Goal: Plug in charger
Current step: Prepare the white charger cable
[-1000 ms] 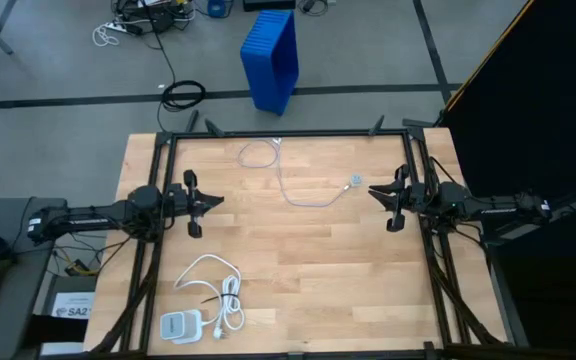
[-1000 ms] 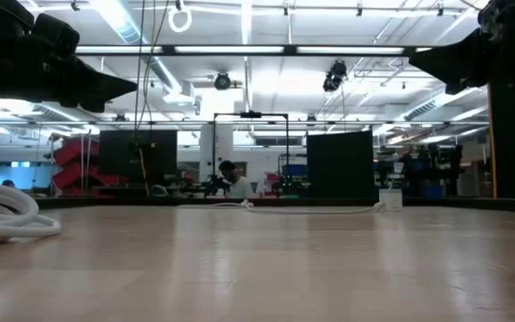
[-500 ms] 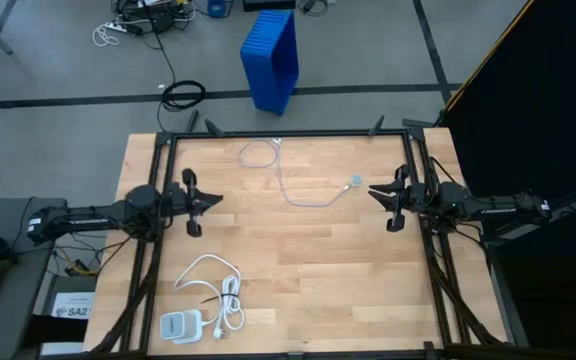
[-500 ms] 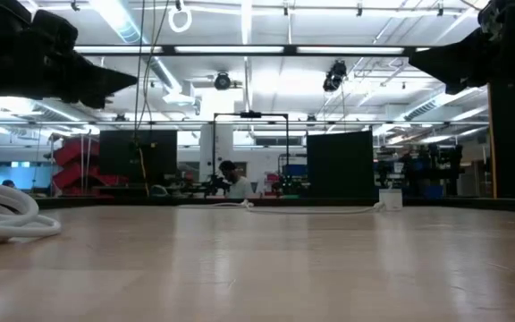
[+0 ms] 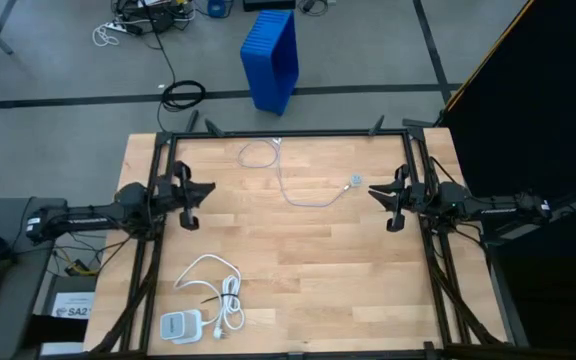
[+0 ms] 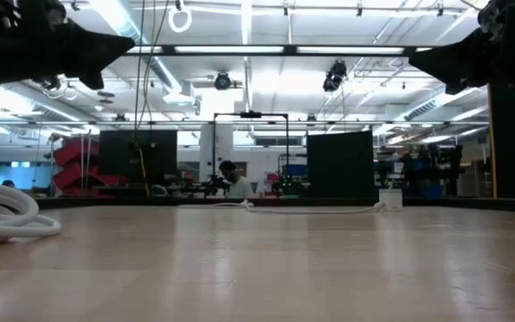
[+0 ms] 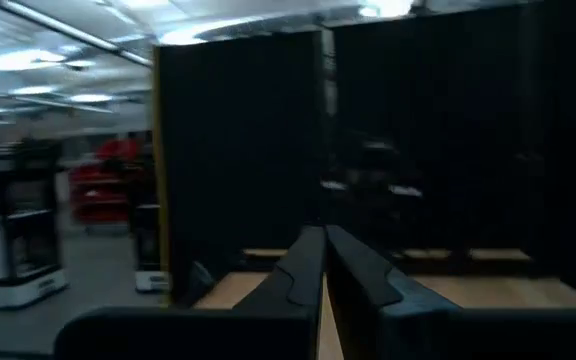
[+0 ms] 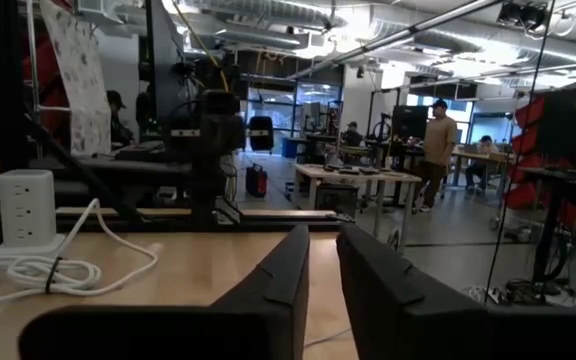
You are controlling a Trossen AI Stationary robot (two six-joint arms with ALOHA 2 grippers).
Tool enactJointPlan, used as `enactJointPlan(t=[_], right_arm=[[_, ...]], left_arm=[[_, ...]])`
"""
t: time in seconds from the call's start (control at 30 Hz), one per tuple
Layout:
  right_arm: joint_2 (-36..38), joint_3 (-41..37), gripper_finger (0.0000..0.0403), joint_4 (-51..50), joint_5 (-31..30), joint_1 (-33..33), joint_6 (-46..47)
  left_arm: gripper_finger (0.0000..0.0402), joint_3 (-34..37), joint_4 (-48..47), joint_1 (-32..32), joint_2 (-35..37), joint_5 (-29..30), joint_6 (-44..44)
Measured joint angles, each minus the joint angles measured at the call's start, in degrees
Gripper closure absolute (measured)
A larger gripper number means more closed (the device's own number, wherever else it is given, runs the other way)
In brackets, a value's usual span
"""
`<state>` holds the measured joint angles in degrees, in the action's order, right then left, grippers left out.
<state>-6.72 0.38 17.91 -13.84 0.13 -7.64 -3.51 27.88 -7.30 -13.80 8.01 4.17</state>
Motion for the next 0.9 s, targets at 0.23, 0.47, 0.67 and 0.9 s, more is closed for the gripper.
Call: enactJointPlan(t=[0.23, 0.47, 0.67, 0.9], right_arm=[[0.0, 0.0, 0.0378, 0.02, 0.01, 0.0, -0.01], [-0.02, 0.01, 0.0373, 0.02, 0.02, 0.01, 0.0], [-0.02, 0.02, 0.0364, 0.0, 0.0, 0.01, -0.02], [-0.01, 0.01, 0.0357, 0.01, 0.0, 0.01, -0.02]], left_arm=[[0.0358, -11.31, -3.95, 0.01, -18.28, 1.05, 1.36], [0.0286, -25.83, -7.1, 0.62, -41.29, -4.22, 1.59], [0.021, -39.26, -10.65, 0.97, -61.39, -5.42, 1.86], [0.0154, -56.5, -18.74, 0.93, -83.21, -7.45, 3.97]])
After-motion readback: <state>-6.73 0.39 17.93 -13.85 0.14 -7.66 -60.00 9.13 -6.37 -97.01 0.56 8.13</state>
